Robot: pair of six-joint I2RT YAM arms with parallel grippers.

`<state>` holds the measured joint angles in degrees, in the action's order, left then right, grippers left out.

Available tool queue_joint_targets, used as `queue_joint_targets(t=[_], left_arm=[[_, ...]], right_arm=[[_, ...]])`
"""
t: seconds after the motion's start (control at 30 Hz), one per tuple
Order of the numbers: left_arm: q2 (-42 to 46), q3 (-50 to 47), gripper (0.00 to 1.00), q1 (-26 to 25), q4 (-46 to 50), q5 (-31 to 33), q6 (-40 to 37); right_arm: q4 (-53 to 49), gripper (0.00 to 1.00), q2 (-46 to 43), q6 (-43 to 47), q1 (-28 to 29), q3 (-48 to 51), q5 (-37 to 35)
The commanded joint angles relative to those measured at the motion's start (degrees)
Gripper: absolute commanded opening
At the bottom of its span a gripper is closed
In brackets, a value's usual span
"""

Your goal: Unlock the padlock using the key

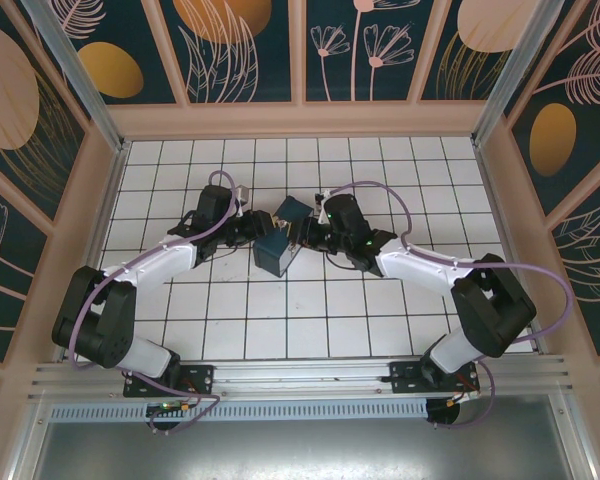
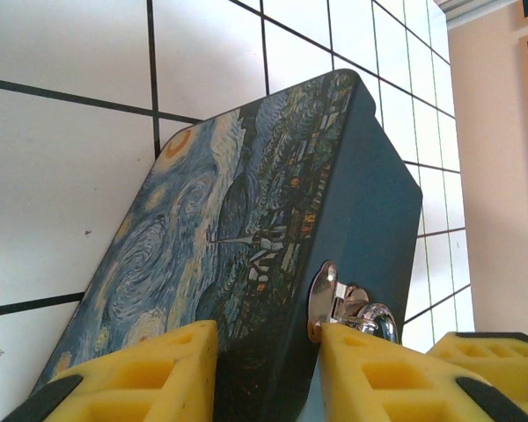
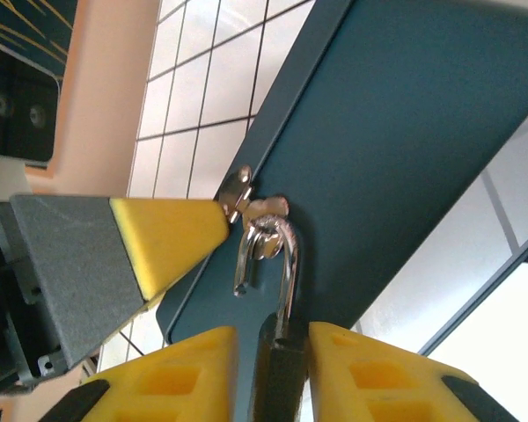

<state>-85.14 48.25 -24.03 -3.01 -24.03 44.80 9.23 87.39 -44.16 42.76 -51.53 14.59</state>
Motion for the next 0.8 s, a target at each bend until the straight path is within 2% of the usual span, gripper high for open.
queue_joint_targets(t=[0.0, 0.1, 0.23, 0.4, 0.57, 0.77], left_arm=[[-0.47, 0.88, 0.33, -0.71, 0.96, 0.61, 0.63], [-0.55, 0.98, 0.33, -0.75, 0.74, 0.68, 0.56], [-0.37, 0.71, 0.33, -0.75, 0.46, 0.74, 0.78], [0.37, -0.46, 0.32, -1.00, -0.18, -0.62, 2.01], [2.04, -2.29, 0.34, -1.81, -1.21, -4.41, 3.54], [1.95, -0.70, 0.33, -4.28, 1.07, -5.92, 0.73]], right_arm=[[-4.69, 0.29, -1.07, 2.26, 0.82, -2.54, -0.02], [-7.19, 0.29, -1.45, 3.30, 0.66, -3.43, -0.44], [-7.90, 0.24, -0.18, 3.72, 0.70, -4.72, 0.43], [-8.19, 0.01, 1.15, 1.06, 0.77, -6.12, -1.10], [-8.05, 0.00, -0.08, -4.20, 0.90, -7.52, -6.30], [-5.93, 0.00, 1.13, -8.30, 2.42, -8.39, -10.17]])
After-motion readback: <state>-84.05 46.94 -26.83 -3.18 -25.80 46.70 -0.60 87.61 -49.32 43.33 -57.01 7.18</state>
